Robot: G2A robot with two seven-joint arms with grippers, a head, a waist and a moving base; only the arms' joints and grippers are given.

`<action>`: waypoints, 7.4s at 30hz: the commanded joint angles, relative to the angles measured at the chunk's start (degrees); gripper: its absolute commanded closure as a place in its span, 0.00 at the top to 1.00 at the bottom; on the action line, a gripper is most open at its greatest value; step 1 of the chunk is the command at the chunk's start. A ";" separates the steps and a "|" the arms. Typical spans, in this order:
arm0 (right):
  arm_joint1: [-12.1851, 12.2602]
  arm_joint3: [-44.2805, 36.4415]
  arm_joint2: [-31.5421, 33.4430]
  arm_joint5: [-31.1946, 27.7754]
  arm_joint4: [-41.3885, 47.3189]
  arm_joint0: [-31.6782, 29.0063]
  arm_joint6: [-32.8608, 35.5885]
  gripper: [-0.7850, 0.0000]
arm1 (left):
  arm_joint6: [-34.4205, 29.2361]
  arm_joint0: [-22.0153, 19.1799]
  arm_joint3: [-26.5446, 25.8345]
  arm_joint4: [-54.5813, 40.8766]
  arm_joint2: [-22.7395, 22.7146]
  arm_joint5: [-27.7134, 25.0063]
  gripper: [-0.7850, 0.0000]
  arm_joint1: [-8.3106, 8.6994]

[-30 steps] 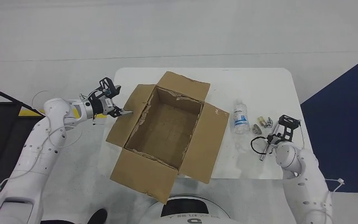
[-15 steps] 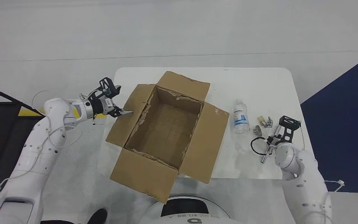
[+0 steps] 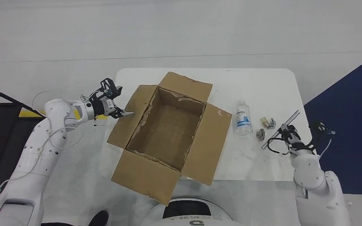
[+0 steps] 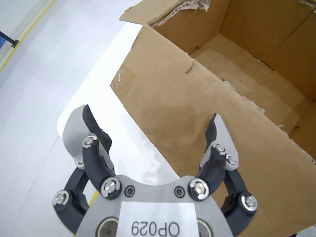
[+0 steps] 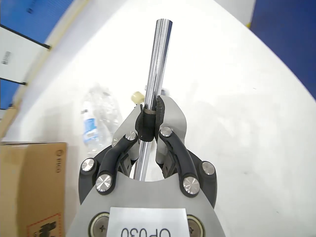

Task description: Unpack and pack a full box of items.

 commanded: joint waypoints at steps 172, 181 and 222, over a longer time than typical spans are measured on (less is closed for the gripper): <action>-2.16 -22.51 -13.67 5.85 -5.68 0.57 5.33 0.00 | 0.00 0.00 0.00 0.00 0.00 0.00 1.00 0.00; -2.49 -20.58 -35.28 -1.20 -16.20 12.94 15.09 0.00 | 0.00 0.00 0.00 0.00 0.00 0.00 1.00 0.00; -15.57 19.05 -70.47 30.73 -52.05 48.08 38.94 0.35 | 0.00 0.00 0.00 0.00 0.00 0.00 1.00 0.00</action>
